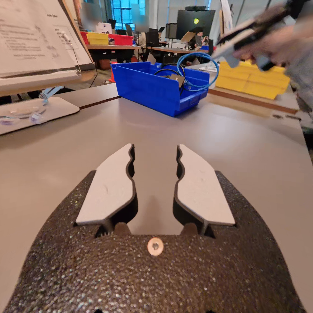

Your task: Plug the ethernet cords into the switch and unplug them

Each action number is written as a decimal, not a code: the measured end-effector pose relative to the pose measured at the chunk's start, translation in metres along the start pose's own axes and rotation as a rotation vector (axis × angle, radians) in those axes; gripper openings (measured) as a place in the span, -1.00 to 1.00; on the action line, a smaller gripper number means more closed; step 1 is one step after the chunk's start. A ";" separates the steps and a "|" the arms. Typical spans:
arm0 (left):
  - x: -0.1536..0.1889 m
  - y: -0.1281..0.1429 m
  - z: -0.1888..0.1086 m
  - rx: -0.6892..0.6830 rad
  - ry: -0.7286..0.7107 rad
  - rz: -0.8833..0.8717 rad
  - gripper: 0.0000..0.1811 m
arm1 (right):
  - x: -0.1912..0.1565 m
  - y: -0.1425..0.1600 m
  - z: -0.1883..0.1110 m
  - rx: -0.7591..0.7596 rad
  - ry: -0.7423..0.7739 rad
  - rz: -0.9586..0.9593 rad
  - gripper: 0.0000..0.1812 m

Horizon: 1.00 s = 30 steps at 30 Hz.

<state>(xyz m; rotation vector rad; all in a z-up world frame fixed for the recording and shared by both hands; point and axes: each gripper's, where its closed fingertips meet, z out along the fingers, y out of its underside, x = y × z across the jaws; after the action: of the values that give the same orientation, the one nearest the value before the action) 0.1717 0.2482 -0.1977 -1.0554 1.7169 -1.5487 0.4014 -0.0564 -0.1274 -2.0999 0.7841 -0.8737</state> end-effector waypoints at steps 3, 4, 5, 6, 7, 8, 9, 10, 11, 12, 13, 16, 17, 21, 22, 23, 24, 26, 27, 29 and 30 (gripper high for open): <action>0.017 -0.018 0.051 -0.015 0.008 -0.105 -0.31 | -0.009 0.026 -0.031 0.126 0.036 0.158 -0.06; 0.021 -0.022 0.072 -0.055 -0.010 -0.118 -0.24 | -0.012 0.033 -0.038 0.168 0.046 0.215 -0.06; 0.023 -0.025 0.095 -0.100 -0.031 -0.115 -0.12 | -0.015 0.037 -0.043 0.214 0.041 0.256 -0.05; 0.025 -0.027 0.117 -0.148 -0.058 -0.103 -0.04 | -0.015 0.042 -0.047 0.250 0.054 0.297 -0.03; 0.025 -0.030 0.140 -0.188 -0.092 -0.093 -0.02 | -0.013 0.047 -0.049 0.277 0.074 0.332 -0.01; 0.025 -0.036 0.161 -0.207 -0.122 -0.093 -0.02 | -0.012 0.053 -0.050 0.298 0.091 0.359 -0.01; 0.027 -0.041 0.183 -0.224 -0.137 -0.098 0.00 | -0.008 0.058 -0.047 0.316 0.112 0.389 -0.01; 0.027 -0.045 0.202 -0.242 -0.156 -0.099 0.06 | -0.010 0.062 -0.042 0.303 0.095 0.404 0.04; 0.025 -0.051 0.220 -0.241 -0.189 -0.101 0.03 | -0.013 0.065 -0.038 0.274 0.069 0.403 0.11; 0.023 -0.056 0.236 -0.237 -0.213 -0.093 0.00 | -0.013 0.068 -0.036 0.256 0.065 0.390 0.10; 0.023 -0.056 0.251 -0.251 -0.235 -0.077 0.00 | -0.012 0.069 -0.036 0.257 0.073 0.377 0.08; 0.023 -0.049 0.288 -0.337 -0.279 -0.077 0.04 | -0.016 0.069 -0.032 0.269 0.033 0.396 0.08; 0.019 -0.045 0.296 -0.360 -0.311 -0.067 0.03 | -0.018 0.070 -0.030 0.273 0.018 0.405 0.05; -0.002 -0.027 0.314 -0.454 -0.409 -0.036 -0.30 | -0.030 0.068 -0.024 0.292 -0.068 0.429 -0.10; -0.001 -0.021 0.317 -0.471 -0.378 -0.043 -0.53 | -0.031 0.068 -0.025 0.293 -0.073 0.427 -0.11; -0.004 -0.019 0.316 -0.467 -0.392 -0.047 -0.66 | -0.028 0.068 -0.025 0.293 -0.059 0.422 -0.09; -0.010 -0.020 0.313 -0.448 -0.412 -0.033 -0.72 | -0.024 0.069 -0.027 0.290 -0.039 0.417 -0.05; -0.020 -0.020 0.301 -0.448 -0.445 -0.015 -0.83 | -0.010 0.072 -0.033 0.285 0.013 0.407 0.01; -0.025 -0.020 0.292 -0.447 -0.458 -0.008 -0.90 | -0.003 0.072 -0.037 0.290 0.031 0.408 0.01; -0.030 -0.017 0.271 -0.441 -0.425 -0.021 -0.93 | 0.009 0.071 -0.048 0.315 0.039 0.422 0.01; -0.032 -0.015 0.259 -0.439 -0.400 -0.039 -0.93 | 0.013 0.069 -0.055 0.331 0.043 0.429 0.00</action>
<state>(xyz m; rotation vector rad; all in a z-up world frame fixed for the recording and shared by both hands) 0.4087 0.1412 -0.2236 -1.5038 1.7855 -0.9088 0.3498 -0.1255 -0.1498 -1.5515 0.9911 -0.7521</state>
